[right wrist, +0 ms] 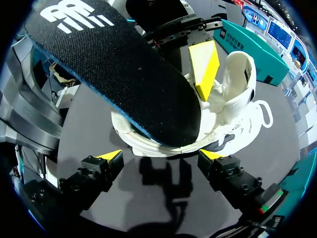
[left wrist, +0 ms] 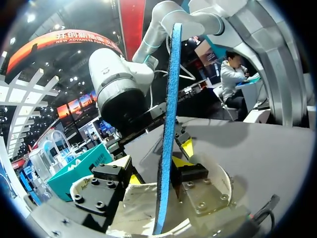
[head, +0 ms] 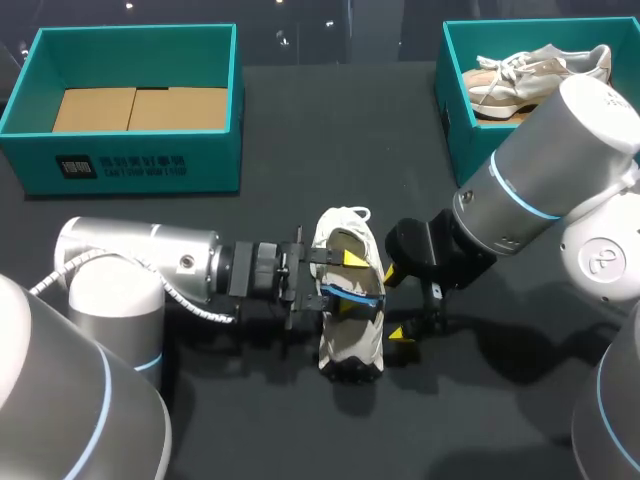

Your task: Take the shoe out of the shoebox, open the shoe tongue, remove and reinsert the insole, then place the shoe into the shoebox

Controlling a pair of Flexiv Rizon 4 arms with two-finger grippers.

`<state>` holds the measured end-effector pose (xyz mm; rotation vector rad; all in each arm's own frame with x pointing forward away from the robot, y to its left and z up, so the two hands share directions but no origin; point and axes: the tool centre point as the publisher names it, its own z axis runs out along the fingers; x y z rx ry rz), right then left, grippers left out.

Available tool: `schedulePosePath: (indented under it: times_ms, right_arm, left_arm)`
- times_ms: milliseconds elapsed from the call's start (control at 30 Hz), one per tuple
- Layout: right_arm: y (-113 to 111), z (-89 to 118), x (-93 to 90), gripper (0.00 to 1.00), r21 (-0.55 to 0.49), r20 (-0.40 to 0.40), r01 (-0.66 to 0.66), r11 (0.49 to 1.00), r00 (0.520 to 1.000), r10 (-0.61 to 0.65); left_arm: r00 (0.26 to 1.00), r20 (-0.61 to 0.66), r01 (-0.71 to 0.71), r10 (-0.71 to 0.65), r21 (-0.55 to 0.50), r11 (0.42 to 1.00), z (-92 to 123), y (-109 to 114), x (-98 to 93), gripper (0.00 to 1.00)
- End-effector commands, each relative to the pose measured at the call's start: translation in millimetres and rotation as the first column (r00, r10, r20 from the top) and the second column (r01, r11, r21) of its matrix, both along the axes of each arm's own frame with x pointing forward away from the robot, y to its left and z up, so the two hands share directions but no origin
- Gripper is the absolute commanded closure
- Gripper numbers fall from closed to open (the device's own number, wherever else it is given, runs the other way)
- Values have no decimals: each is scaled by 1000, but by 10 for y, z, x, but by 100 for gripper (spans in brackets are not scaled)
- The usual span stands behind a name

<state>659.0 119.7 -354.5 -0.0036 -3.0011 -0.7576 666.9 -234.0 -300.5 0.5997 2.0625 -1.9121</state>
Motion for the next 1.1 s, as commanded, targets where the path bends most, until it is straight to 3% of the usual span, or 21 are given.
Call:
schedulePosePath:
  times_ms: [33,100,700,967,1000,1100]
  right_arm:
    - [4,-7,-14,0,-1,3,2,1000,1000,-2]
    - [4,-7,-14,0,-1,3,2,1000,1000,-2]
    - [4,-7,-14,0,-1,3,2,1000,1000,-2]
    - [4,-7,-14,0,-1,3,2,1000,1000,-2]
    - [4,-7,-14,0,-1,3,2,1000,1000,-2]
    - [4,-7,-14,0,-1,3,2,1000,1000,-2]
  left_arm:
    - [1000,0,-9,9,25,1000,61,-28,-61,72]
    - [1000,5,-1,1,24,1000,58,-30,-78,100]
    - [997,81,-17,8,101,995,-369,46,275,100]
    - [998,66,-4,-3,104,995,-328,19,235,100]
    - [998,65,-2,-5,103,995,-308,22,216,89]
    - [998,60,5,-11,100,995,-245,39,152,69]
